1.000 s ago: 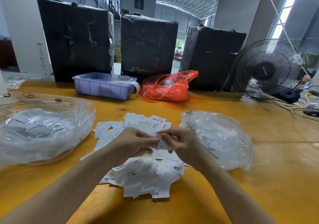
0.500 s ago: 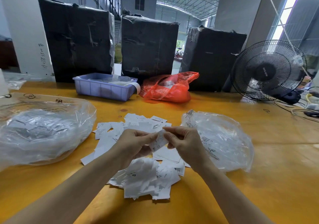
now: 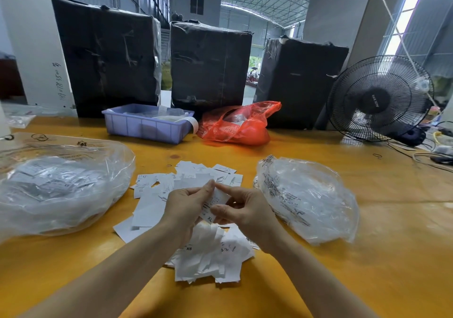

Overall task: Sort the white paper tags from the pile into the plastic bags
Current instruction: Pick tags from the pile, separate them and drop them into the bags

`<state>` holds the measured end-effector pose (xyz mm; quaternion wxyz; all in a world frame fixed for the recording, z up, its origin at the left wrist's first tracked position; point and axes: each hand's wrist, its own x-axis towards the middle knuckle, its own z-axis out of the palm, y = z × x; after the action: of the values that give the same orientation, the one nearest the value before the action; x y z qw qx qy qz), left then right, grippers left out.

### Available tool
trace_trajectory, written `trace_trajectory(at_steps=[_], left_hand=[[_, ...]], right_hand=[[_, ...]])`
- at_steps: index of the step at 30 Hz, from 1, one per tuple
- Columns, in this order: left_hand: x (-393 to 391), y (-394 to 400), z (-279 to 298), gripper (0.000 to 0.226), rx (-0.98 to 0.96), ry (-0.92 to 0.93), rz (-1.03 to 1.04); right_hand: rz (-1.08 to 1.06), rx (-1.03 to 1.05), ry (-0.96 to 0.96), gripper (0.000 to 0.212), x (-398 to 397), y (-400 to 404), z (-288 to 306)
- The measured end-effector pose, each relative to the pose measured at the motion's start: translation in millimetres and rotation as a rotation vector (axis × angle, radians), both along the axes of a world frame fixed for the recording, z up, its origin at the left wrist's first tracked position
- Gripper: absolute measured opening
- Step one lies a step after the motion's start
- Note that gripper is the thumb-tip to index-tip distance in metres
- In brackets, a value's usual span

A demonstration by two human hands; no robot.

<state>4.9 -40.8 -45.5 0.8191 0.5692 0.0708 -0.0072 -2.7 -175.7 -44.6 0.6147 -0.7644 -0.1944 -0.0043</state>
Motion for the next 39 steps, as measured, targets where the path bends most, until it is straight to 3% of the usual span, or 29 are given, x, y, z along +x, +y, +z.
trace_trajectory(at_steps=[6, 14, 17, 20, 27, 34, 39], left_hand=[[3.1, 6.7, 2.4, 0.027, 0.08, 0.016, -0.127], [3.5, 8.9, -0.3, 0.021, 0.303, -0.009, -0.039], [2.9, 8.3, -1.1, 0.019, 0.299, -0.027, 0.003], [3.0, 8.8, 0.0, 0.018, 0.283, -0.028, 0.032], [1.9, 6.8, 1.8, 0.017, 0.282, -0.025, 0.041], [1.4, 5.3, 0.9, 0.018, 0.291, -0.045, 0.051], [-0.5, 5.9, 5.5, 0.016, 0.273, -0.015, -0.062]], right_hand=[[-0.138, 0.055, -0.033, 0.039, 3.9, -6.6, 1.5], [-0.165, 0.041, -0.027, 0.025, 6.8, -8.5, -1.1], [-0.034, 0.021, 0.007, 0.012, 3.2, -7.0, 1.9], [0.029, 0.052, 0.072, 0.02, 1.6, -6.4, 3.4], [-0.059, 0.131, 0.138, 0.023, 5.5, -11.1, 3.3], [-0.058, 0.07, 0.101, 0.008, 6.8, -14.5, 4.4], [-0.143, 0.128, 0.065, 0.002, 9.5, -16.6, 5.2]])
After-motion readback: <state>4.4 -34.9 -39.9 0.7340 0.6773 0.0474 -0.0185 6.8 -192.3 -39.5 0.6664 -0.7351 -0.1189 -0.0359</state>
